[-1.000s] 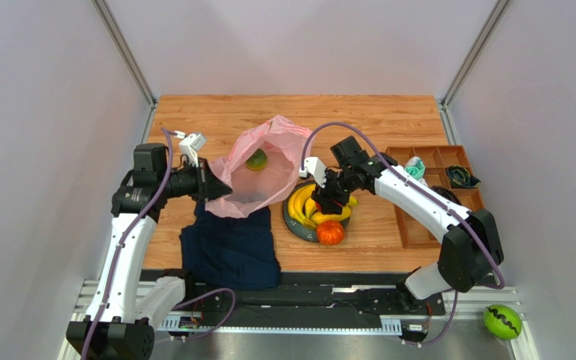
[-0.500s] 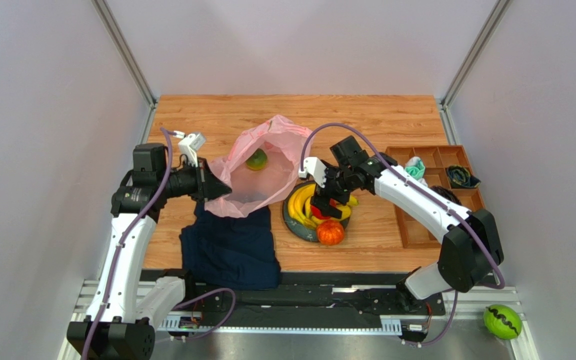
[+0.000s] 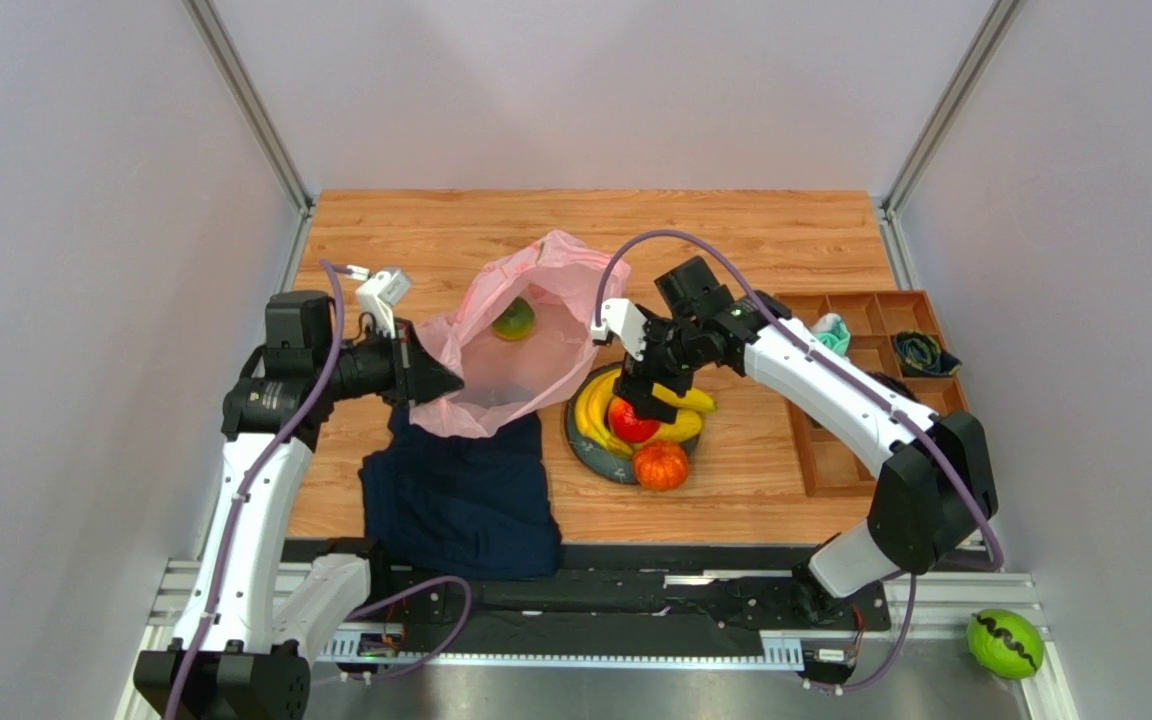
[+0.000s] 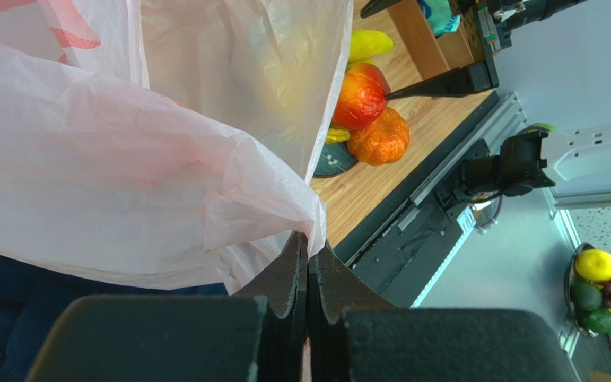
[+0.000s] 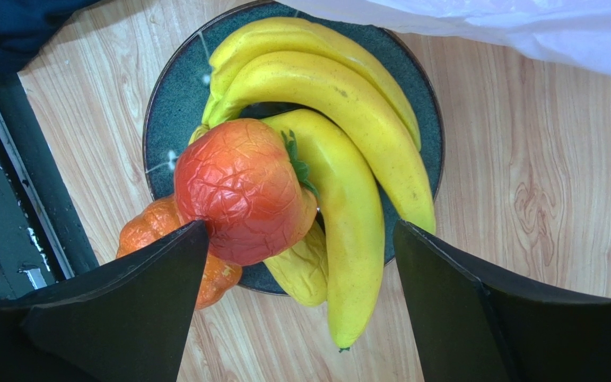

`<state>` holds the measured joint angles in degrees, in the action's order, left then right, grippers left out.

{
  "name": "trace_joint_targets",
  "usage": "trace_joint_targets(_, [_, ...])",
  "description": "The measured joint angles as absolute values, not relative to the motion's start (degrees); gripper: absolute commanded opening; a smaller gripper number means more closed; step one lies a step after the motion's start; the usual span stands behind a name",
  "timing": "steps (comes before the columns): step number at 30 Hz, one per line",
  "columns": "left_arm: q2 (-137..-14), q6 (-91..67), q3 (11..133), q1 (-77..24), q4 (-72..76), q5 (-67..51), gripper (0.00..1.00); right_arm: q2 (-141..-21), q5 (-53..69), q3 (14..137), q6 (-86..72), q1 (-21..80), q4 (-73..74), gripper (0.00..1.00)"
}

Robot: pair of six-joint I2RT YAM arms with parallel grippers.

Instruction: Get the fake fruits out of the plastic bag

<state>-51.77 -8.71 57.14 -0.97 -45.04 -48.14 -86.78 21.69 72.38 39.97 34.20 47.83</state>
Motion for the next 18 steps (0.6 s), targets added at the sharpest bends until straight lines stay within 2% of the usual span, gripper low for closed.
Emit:
trace_joint_targets(4, [-51.42,-8.69,57.01,-0.97,-45.19,-48.18,0.0,-86.94,21.54,73.14,39.18,34.2,48.27,0.91])
trace_joint_targets(6, [-51.4,-8.69,57.01,-0.97,-45.58,-48.38,0.0,-86.7,21.67,74.76,38.5,34.2,48.42,1.0])
trace_joint_targets(10, [-50.43,-9.1,56.14,-0.97,-46.5,-49.8,0.0,-85.03,24.53,81.54,33.21,34.24,45.69,1.0])
trace_joint_targets(14, [-47.79,-10.13,53.89,-0.95,-48.38,-51.77,0.0,-85.95,28.32,88.55,26.02,35.16,40.42,0.81])
trace_joint_targets(18, [-47.13,-10.44,54.5,-0.91,-48.99,-53.8,0.0,-92.55,30.37,93.91,21.19,38.35,36.42,0.73])
